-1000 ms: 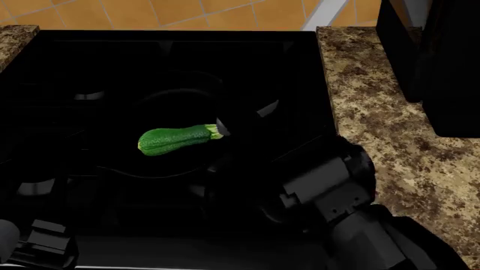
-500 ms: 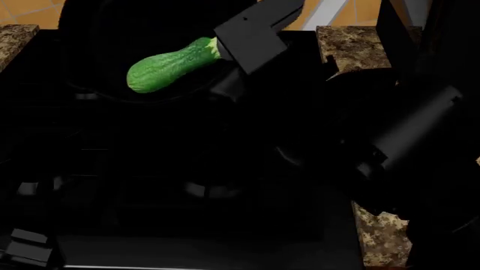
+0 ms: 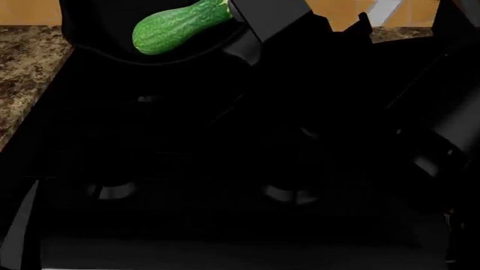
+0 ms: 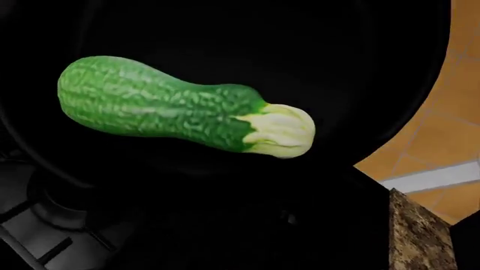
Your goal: Pick up the pan and dump the vegetables in it onto the plate. Then return the pan to the stove.
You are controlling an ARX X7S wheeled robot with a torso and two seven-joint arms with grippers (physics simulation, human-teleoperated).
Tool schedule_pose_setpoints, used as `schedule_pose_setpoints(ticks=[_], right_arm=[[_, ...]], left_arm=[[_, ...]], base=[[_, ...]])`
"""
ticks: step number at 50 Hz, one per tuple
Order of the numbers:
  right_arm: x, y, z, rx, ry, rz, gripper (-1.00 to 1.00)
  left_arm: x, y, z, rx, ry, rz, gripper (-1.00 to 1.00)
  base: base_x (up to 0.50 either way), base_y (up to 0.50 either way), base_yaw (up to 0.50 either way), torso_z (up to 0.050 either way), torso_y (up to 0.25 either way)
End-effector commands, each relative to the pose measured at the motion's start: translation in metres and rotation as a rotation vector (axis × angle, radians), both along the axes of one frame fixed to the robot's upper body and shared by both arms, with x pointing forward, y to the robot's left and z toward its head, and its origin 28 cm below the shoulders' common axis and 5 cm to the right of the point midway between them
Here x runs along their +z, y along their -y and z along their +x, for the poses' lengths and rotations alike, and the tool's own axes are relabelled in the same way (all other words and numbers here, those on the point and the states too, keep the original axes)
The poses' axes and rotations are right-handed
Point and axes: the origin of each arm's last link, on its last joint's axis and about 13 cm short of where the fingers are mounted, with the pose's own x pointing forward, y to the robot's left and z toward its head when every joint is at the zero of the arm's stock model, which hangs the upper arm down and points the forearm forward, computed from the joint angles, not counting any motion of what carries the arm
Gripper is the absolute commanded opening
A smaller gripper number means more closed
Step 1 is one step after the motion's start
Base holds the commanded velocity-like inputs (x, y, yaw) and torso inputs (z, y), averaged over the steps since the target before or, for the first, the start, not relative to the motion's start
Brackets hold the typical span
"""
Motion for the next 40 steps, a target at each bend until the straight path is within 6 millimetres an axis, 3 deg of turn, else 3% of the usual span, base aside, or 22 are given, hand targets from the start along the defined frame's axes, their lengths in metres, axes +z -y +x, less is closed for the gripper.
schedule_pose_setpoints(ticks=[1,40], right_arm=[[0.018,-0.003,-0.002,-0.006,0.082,0.027,-1.0],[0.015,-0.023,-0.001,0.032,0.123,0.015,-1.0]], left_arm=[[0.008,-0.01,-0.018,0.022,-0.029,-0.053,1.0],[0.011,-0.011,-0.026,-0.046,-0.027,-0.054,1.0]], base=[[0.07,0.5,0.0,0.0,0.0],[0.08,0.5,0.0,0.001,0.002]])
